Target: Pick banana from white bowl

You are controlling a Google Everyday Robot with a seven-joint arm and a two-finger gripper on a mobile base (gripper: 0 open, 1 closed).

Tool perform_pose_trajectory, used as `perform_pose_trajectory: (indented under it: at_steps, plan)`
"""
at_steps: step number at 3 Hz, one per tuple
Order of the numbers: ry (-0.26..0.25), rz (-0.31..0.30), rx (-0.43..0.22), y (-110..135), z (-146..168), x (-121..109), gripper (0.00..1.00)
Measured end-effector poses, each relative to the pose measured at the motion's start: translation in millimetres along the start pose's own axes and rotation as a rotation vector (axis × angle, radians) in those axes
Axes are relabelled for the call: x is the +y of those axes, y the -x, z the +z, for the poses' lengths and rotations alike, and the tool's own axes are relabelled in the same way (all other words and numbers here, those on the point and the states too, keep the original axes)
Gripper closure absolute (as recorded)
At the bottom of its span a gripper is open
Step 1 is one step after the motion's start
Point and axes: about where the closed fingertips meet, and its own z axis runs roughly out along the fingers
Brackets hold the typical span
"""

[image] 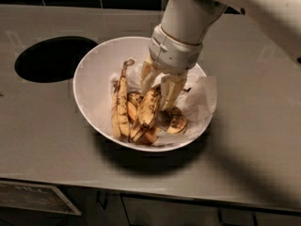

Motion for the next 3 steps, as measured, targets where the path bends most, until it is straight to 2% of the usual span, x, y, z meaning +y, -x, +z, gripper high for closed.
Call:
perform_pose_trajectory:
  at_steps: [1, 2, 3]
  plan:
    - [0.0, 0.0, 0.0, 0, 0, 0, 0.9]
    - [-0.02, -0.004, -0.001, 2, -3, -2, 1.0]
    - [-0.049, -0.007, 0.032, 14, -21, -2, 1.0]
